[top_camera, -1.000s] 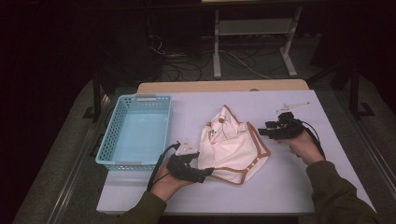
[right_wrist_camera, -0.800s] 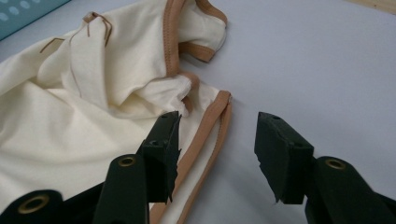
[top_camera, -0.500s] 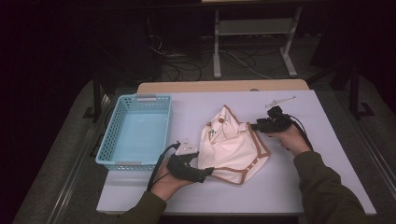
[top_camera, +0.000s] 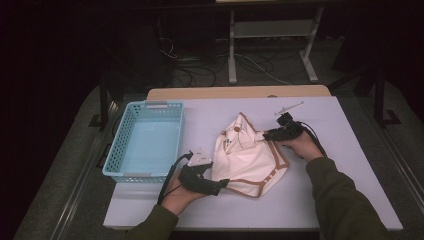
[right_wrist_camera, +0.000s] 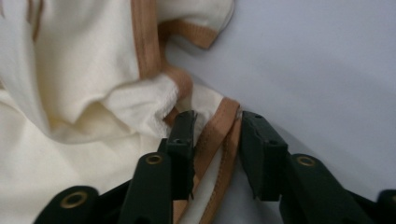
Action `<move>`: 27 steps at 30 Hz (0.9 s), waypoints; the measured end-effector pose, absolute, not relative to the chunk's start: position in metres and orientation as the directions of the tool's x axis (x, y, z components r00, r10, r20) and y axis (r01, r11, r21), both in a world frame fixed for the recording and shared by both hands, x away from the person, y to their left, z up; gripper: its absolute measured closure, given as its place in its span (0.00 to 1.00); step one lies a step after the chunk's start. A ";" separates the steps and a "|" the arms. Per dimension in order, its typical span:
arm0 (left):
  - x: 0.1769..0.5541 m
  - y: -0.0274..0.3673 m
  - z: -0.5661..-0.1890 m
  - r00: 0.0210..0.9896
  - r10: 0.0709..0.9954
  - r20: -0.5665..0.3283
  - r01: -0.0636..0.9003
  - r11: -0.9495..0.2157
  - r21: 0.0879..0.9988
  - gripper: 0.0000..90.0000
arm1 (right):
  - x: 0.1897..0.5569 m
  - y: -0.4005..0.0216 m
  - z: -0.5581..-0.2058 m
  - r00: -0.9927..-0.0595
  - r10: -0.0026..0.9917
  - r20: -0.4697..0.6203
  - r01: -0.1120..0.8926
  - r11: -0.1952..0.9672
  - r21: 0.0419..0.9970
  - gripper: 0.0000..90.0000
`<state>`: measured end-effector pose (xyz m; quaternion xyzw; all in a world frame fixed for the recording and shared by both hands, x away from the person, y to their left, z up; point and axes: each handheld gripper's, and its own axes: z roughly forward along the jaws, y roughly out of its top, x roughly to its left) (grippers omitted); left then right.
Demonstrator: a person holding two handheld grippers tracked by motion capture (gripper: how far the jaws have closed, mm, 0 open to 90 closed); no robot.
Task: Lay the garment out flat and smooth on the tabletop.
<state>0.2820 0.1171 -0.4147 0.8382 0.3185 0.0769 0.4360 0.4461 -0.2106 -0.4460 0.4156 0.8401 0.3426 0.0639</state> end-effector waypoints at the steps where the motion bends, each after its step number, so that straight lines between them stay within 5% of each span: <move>1: 0.282 0.117 -0.414 0.785 0.602 -0.148 0.468 -0.418 0.779 0.19 | 0.446 -0.210 -0.446 -0.644 0.744 0.176 0.655 0.418 0.629 0.76; 8: 0.282 0.117 -0.415 0.786 0.600 -0.148 0.466 -0.419 0.779 0.19 | 0.447 -0.212 -0.447 -0.649 0.735 0.196 0.661 0.418 0.623 0.93; 27: 0.282 0.116 -0.415 0.784 0.603 -0.149 0.468 -0.415 0.780 0.19 | 0.429 -0.227 -0.436 -0.645 0.737 0.201 0.649 0.390 0.653 0.94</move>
